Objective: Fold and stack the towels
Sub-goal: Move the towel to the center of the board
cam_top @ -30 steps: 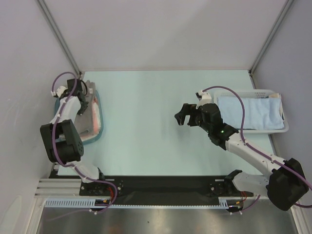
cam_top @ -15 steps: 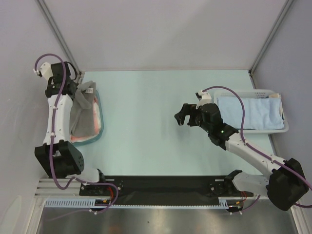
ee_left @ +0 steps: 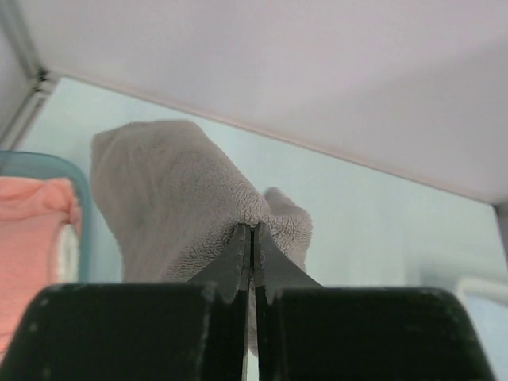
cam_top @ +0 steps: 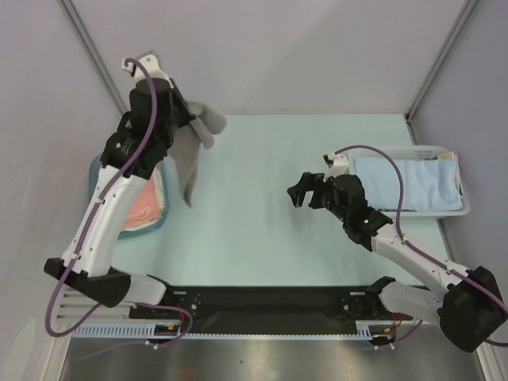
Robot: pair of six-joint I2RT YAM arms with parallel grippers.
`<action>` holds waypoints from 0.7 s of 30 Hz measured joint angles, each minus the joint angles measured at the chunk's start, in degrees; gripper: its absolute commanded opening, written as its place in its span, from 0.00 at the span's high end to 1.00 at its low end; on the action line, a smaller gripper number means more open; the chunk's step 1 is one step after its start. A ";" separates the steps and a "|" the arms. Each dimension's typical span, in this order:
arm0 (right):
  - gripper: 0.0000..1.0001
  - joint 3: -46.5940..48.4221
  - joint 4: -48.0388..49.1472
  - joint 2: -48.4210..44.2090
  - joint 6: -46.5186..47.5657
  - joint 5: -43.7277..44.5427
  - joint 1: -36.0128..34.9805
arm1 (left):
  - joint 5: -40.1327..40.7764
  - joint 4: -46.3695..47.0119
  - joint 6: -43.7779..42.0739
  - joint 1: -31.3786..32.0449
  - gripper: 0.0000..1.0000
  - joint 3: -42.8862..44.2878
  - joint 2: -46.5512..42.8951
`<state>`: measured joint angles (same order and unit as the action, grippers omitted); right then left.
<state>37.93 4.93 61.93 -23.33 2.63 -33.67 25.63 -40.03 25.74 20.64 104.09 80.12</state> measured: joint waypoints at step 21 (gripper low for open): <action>0.00 -1.31 4.55 6.25 1.07 3.15 0.17 | -13.60 15.02 6.49 2.29 0.68 -30.38 3.45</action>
<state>36.62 9.47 68.18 -22.26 5.78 -33.50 12.03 -25.02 32.23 22.94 73.71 83.57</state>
